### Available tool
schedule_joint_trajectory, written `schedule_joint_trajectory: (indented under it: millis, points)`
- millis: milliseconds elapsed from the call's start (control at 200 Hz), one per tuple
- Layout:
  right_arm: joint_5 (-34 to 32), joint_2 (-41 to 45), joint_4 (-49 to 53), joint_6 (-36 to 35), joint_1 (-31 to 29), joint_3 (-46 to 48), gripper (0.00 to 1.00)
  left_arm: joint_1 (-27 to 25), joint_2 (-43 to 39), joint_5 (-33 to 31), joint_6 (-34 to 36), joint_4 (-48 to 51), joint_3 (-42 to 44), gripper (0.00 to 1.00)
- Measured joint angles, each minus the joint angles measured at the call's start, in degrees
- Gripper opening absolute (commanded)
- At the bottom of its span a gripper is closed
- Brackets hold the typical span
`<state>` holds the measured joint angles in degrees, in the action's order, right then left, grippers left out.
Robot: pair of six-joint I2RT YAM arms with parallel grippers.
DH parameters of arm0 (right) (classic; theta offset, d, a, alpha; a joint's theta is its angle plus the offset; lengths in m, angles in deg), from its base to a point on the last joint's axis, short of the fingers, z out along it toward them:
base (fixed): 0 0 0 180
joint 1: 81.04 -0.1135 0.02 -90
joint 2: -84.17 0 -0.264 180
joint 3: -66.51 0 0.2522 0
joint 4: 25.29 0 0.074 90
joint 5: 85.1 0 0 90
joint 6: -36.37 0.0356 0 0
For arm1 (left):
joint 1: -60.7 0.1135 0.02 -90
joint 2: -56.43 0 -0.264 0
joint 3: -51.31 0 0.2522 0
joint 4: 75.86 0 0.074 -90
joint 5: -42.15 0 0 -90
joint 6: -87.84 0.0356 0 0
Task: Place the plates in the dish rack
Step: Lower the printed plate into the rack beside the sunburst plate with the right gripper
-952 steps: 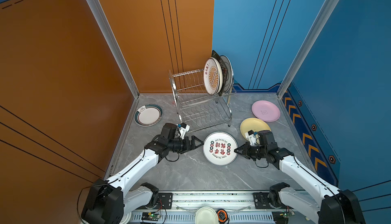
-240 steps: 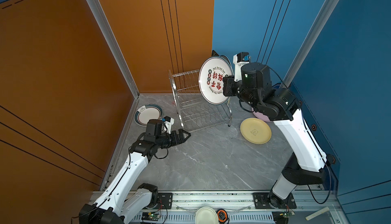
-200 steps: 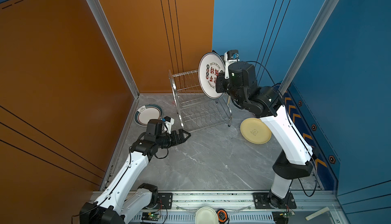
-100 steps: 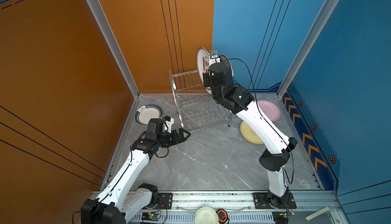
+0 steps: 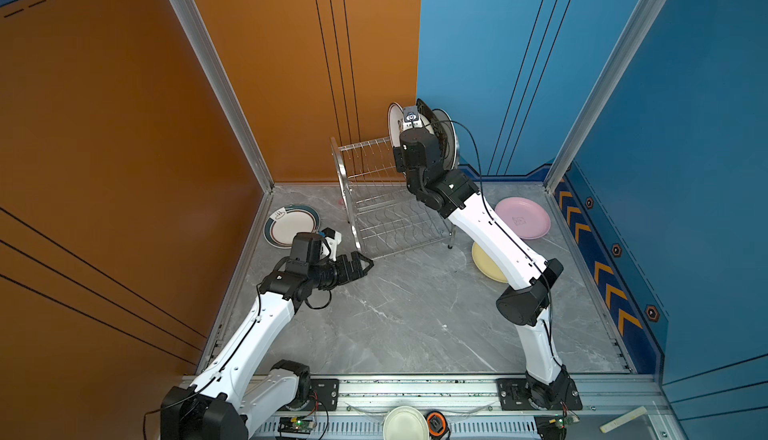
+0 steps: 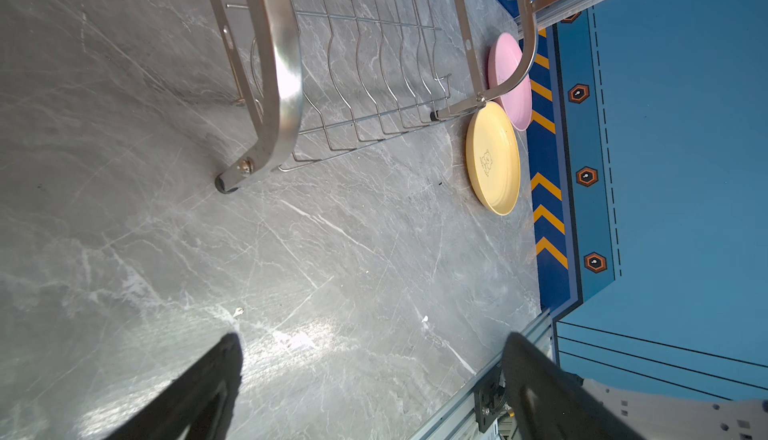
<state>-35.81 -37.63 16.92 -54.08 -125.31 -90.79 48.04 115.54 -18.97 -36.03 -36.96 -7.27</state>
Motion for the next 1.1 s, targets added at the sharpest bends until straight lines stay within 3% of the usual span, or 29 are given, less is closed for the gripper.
schedule_joint_trajectory:
  millis: [681,926,1101]
  points:
    - [1.9,0.0,0.8,3.3,0.8,3.6,0.0,0.0,0.9,0.0,0.0,0.0,0.0,0.98]
    - [2.1,0.0,1.5,4.0,0.8,3.6,0.25,0.0,0.9,0.0,0.0,0.0,0.0,0.98]
    - [2.1,0.0,1.6,4.3,0.5,3.6,0.34,0.0,0.8,0.0,0.0,0.0,0.0,0.98]
